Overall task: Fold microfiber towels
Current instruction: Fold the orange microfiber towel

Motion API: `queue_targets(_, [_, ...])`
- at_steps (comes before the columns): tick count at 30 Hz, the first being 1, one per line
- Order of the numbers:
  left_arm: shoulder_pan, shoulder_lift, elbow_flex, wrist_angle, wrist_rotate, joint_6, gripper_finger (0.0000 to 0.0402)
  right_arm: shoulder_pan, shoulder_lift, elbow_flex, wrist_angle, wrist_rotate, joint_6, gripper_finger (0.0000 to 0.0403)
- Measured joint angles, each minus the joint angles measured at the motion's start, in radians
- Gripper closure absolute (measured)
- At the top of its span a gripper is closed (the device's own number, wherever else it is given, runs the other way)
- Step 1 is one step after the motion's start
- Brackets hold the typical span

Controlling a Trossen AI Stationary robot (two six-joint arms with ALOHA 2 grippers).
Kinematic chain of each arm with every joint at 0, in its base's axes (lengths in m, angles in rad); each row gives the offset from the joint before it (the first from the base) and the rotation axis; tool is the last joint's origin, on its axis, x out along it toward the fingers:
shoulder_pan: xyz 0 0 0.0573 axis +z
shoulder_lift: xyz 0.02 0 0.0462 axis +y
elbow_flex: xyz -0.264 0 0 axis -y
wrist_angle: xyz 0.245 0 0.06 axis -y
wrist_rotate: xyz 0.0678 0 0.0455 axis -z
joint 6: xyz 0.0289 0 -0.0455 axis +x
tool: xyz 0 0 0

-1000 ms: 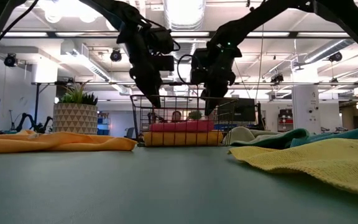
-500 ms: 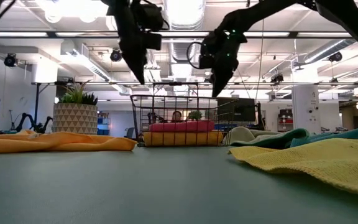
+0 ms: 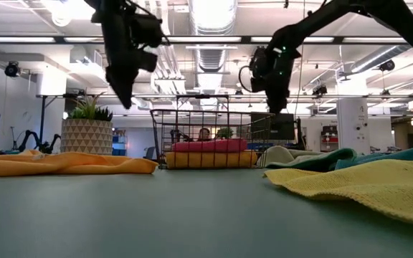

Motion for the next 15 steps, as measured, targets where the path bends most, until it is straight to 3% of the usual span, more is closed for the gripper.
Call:
queue_targets(6, [0.004, 0.01, -0.104, 0.231, -0.004, -0.01, 0.0246, 0.002, 0.0, -0.093, 0.004, -0.001, -0.013, 0.0355])
queue_targets(15, [0.029, 0.087, -0.113, 0.366, -0.057, -0.053, 0.0246, 0.02, 0.0, -0.15, 0.008, -0.008, 0.011, 0.0391])
